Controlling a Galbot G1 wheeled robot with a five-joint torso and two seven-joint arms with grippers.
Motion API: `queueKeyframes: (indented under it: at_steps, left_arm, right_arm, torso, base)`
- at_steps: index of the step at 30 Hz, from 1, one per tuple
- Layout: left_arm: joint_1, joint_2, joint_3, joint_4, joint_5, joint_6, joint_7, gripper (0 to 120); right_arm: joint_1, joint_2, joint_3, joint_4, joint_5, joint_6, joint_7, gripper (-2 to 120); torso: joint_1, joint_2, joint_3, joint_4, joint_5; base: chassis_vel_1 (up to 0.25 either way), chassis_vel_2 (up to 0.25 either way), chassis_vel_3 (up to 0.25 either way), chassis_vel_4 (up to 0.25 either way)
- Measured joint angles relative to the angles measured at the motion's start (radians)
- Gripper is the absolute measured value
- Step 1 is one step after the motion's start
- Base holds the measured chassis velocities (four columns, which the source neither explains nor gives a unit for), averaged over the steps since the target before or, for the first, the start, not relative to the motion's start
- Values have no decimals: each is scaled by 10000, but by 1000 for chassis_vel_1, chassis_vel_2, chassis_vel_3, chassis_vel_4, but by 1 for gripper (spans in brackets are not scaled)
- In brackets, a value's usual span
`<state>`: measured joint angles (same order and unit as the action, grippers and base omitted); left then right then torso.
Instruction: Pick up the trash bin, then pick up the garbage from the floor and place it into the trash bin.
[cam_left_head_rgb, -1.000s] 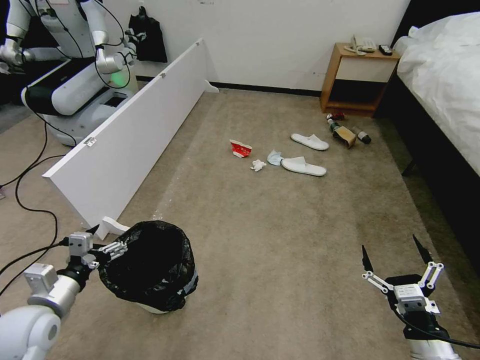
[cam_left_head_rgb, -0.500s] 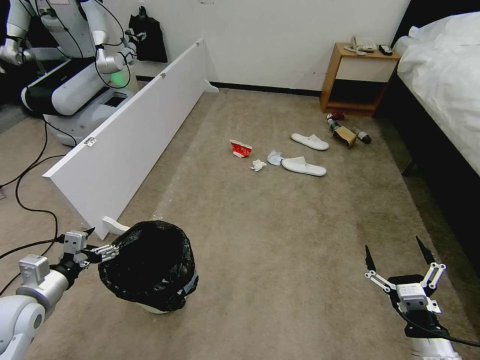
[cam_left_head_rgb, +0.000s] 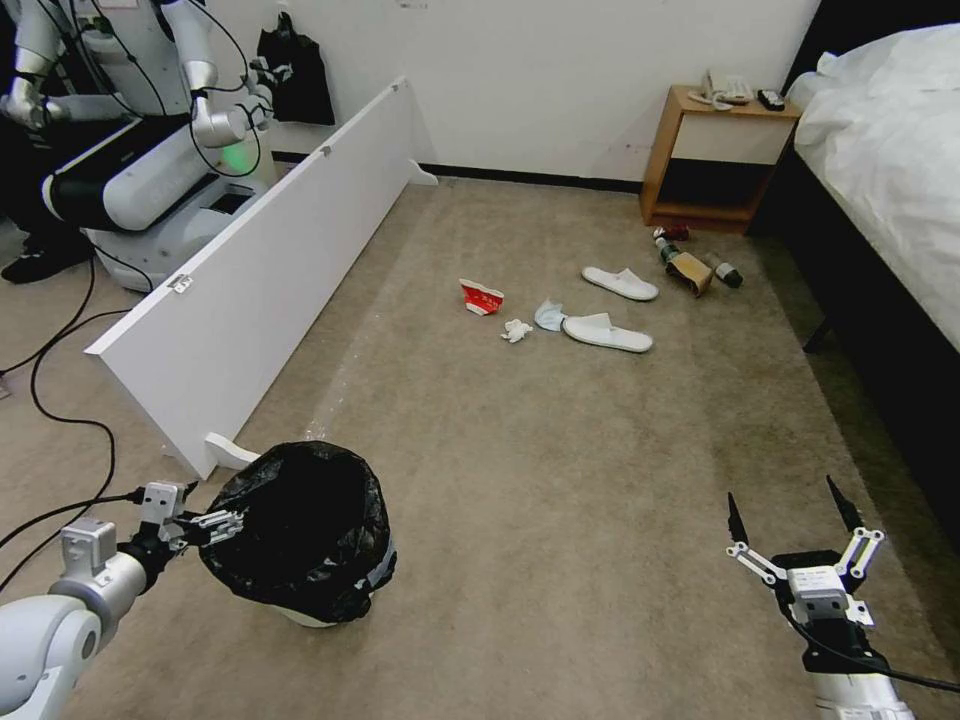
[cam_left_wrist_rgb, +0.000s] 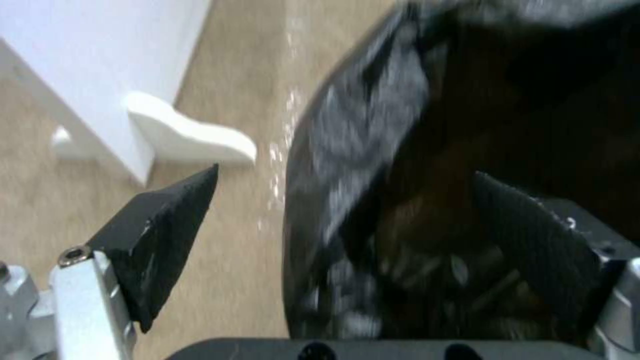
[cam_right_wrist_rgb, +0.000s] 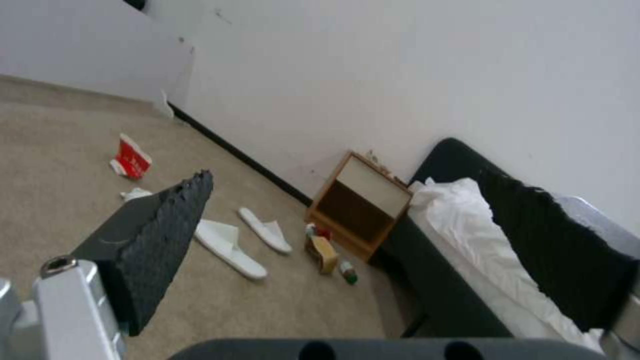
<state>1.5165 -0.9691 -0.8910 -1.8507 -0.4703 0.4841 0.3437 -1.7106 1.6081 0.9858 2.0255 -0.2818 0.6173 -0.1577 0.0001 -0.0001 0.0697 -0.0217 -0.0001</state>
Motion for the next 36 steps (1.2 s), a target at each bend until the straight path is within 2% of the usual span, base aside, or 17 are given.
queueKeyframes:
  at_steps: [1, 5, 18, 31, 36]
  left_arm:
    - [0, 0, 0, 0, 0, 0, 0, 100]
    - [43, 411, -61, 86, -324, 617, -85, 100]
    - [-425, 836, 46, 826, -400, 1334, -64, 100]
    - [-788, 1007, 386, 956, -502, 1677, 16, 100]
    - [-942, 971, 652, 856, -774, 1889, -334, 100]
  right_arm:
    - [0, 0, 0, 0, 0, 0, 0, 100]
    - [6, 0, 48, -8, 31, 34, 85, 100]
    - [195, 0, 56, -388, 11, 83, 102, 100]
    - [317, 0, 38, -698, -16, 87, 104, 100]
    - [346, 0, 31, -778, -17, 99, 104, 100]
  torso:
    - [0, 0, 0, 0, 0]
    - [0, 0, 0, -1, 1]
    - [0, 0, 0, 0, 0]
    - [0, 0, 0, -1, 1]
    - [0, 0, 0, 0, 0]
  base:
    - [0, 0, 0, 0]
    - [0, 0, 0, 0]
    - [0, 0, 0, 0]
    - [0, 0, 0, 0]
    - [0, 0, 0, 0]
